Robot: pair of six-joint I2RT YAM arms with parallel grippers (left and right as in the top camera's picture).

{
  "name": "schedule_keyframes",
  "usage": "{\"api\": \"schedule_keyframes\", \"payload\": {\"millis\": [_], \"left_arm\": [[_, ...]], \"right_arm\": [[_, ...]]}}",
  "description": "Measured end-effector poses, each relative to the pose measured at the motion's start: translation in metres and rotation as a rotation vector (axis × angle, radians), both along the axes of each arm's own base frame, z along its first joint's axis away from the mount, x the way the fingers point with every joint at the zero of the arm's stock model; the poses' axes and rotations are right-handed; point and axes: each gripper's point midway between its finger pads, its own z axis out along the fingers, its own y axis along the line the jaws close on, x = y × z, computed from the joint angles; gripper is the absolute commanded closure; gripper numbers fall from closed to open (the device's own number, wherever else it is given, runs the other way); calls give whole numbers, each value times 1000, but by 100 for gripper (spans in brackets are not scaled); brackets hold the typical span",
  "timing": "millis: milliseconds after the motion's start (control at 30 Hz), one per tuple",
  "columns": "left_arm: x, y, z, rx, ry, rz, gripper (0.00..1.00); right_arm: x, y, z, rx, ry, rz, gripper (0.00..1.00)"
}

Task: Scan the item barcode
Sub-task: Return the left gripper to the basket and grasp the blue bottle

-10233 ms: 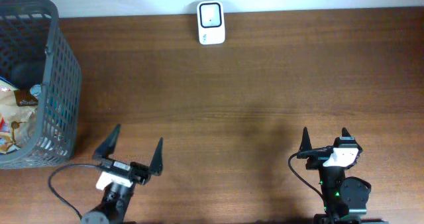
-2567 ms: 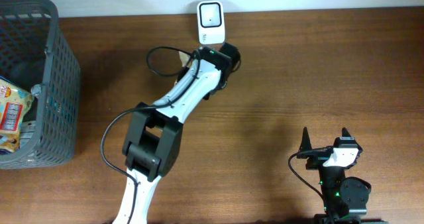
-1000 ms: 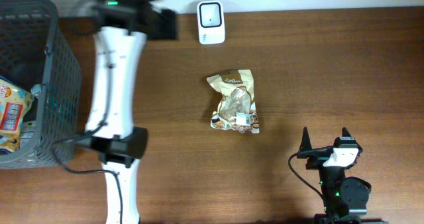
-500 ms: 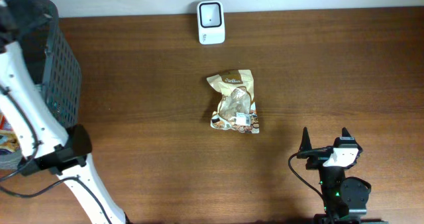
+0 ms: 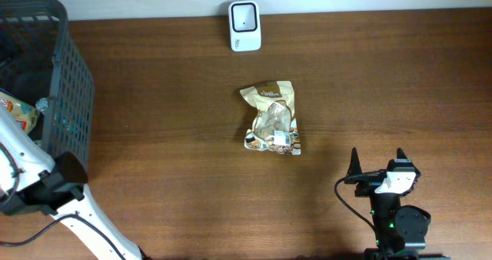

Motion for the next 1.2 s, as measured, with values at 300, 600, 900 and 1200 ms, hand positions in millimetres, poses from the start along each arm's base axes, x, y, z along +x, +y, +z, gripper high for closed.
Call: {"api": "schedule_keyframes", "payload": {"millis": [300, 600, 900, 1200], "left_arm": [[-43, 12, -46, -115, 196, 55, 1], [-11, -6, -93, -218, 207, -230, 5], [-12, -18, -143, -280, 300, -392, 10], [-18, -23, -168, -304, 353, -457, 35]], "right_arm": [[0, 0, 0, 1, 0, 0, 2], [0, 0, 0, 0, 0, 0, 2], [0, 0, 0, 0, 0, 0, 2], [0, 0, 0, 0, 0, 0, 2]]}}
